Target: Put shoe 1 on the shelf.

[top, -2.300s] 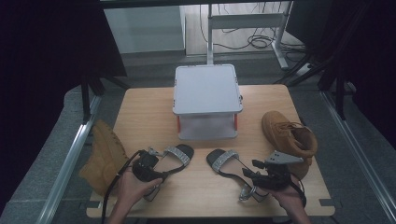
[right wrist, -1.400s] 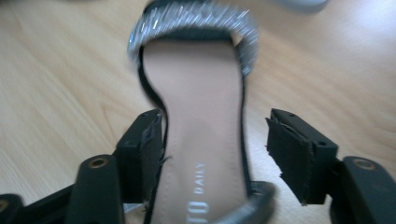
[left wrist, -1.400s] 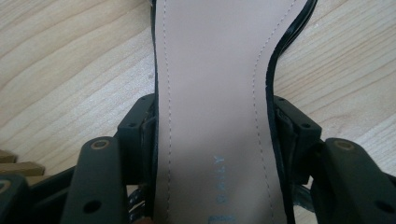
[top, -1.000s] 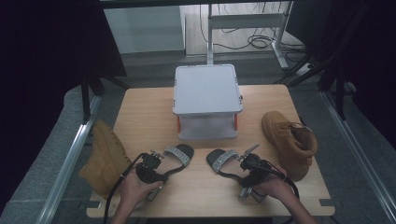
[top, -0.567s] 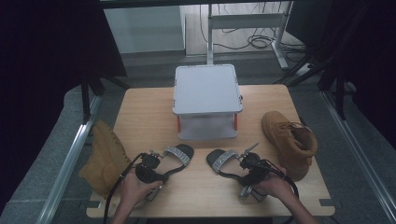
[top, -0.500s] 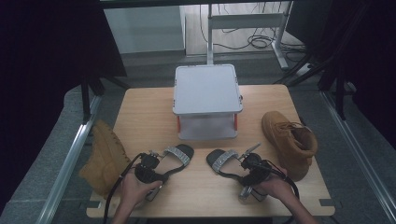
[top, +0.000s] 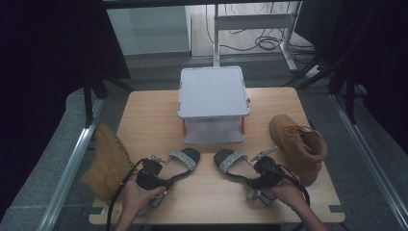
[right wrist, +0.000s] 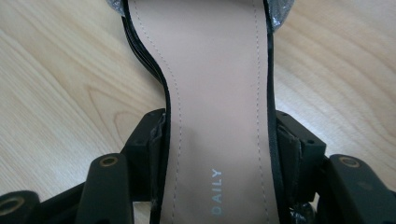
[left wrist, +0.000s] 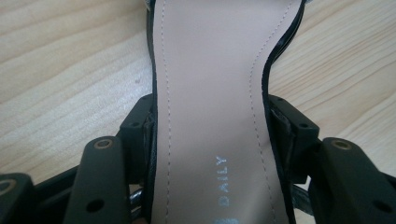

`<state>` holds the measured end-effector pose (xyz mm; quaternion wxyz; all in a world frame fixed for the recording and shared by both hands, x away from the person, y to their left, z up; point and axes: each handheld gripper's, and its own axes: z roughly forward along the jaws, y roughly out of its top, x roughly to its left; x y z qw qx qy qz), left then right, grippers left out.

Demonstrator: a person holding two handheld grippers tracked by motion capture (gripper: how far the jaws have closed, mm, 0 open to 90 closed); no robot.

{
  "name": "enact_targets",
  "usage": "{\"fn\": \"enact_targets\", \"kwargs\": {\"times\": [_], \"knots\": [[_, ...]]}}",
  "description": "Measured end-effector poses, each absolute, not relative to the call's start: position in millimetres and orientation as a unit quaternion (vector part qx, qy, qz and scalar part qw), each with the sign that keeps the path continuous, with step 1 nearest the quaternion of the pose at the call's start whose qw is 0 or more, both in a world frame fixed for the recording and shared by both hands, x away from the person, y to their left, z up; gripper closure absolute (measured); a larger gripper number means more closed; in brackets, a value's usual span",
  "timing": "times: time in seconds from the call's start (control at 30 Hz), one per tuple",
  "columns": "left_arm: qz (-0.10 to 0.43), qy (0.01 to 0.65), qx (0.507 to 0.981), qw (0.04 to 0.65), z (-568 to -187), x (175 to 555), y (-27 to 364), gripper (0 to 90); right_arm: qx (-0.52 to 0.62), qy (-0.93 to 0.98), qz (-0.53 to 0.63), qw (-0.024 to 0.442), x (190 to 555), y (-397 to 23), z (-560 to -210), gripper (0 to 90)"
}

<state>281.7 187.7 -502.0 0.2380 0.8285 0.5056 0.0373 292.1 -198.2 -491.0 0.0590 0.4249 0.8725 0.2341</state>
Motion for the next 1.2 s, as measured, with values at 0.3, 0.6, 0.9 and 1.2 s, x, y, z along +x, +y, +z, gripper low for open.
{"fn": "enact_targets", "kwargs": {"times": [0.3,0.6,0.9,1.2], "knots": [[0.059,0.525,0.799,0.288,-488.2,282.1,192.5,42.1,0.456,0.846,0.272,0.054,295.9,-202.1,-484.4,42.1],[0.04,0.538,0.777,0.324,-486.2,290.9,187.2,42.1,0.482,0.822,0.298,0.06,303.8,-194.6,-481.0,42.1],[0.035,0.546,0.763,0.345,-484.5,302.4,177.9,42.0,0.518,0.792,0.321,0.038,318.3,-194.2,-480.3,42.1],[0.038,0.55,0.754,0.357,-479.7,320.4,162.7,42.0,0.547,0.767,0.334,0.034,335.7,-184.5,-481.1,42.1]]}}
